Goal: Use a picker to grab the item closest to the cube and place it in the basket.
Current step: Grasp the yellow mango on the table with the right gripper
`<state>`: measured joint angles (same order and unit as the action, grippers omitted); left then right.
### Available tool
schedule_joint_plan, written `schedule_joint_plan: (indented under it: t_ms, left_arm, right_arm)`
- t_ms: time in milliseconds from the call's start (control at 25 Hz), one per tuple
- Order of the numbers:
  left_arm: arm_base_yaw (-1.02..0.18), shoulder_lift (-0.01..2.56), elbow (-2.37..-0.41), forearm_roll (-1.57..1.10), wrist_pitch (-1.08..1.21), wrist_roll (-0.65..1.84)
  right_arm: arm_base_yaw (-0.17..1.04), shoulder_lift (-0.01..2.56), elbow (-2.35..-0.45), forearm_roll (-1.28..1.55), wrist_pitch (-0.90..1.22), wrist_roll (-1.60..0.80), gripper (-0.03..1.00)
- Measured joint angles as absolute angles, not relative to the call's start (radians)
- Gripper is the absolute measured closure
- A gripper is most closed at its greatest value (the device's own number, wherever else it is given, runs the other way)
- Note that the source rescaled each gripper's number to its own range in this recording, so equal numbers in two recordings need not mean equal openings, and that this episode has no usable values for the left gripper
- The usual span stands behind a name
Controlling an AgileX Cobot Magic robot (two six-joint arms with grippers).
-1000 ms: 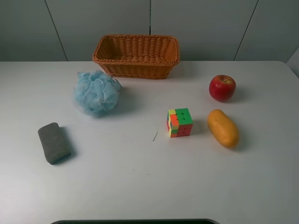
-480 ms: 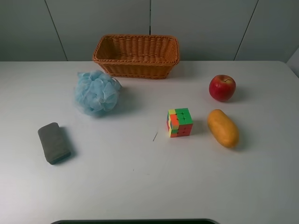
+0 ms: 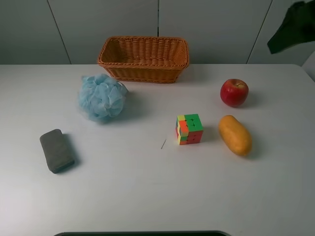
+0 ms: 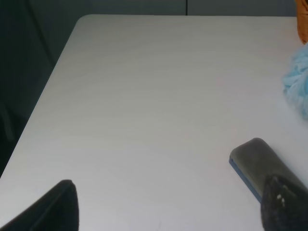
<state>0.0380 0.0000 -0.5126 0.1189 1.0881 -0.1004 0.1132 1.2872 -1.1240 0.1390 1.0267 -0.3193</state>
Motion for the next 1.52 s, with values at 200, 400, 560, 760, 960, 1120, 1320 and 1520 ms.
schedule_joint_plan:
  t_ms: [200,400,560,760,960,1120,1320,1520]
  left_arm:
    - [0.038,0.0,-0.513,0.119,1.088,-0.1]
    - [0.038,0.0,-0.513,0.119,1.088,-0.1]
    - [0.038,0.0,-0.513,0.119,1.088,-0.1]
    - [0.038,0.0,-0.513,0.119,1.088,-0.1]
    - [0.038,0.0,-0.513,0.119,1.088,-0.1]
    - [0.038,0.0,-0.513,0.119,1.088,-0.1]
    - [0.038,0.0,-0.513,0.119,1.088,-0.1]
    - [0.038,0.0,-0.513,0.119,1.088,-0.1]
  right_arm:
    - [0.186,1.479,-1.126,0.125,1.023,-0.3,-0.03]
    - [0.188,1.617,-1.118,0.077,1.021,-0.277,-0.03]
    - [0.188,1.652,-1.045,0.072,0.953,-0.275,-0.03]
    - [0.188,1.653,-0.919,0.116,0.833,-0.278,-0.03]
    - [0.208,1.666,-0.851,0.123,0.749,-0.281,-0.03]
    - [0.208,1.719,-0.846,0.131,0.72,-0.281,-0.03]
    - [0.208,1.795,-0.844,0.142,0.675,-0.281,-0.03]
    - [0.208,1.828,-0.844,0.144,0.662,-0.281,0.03]
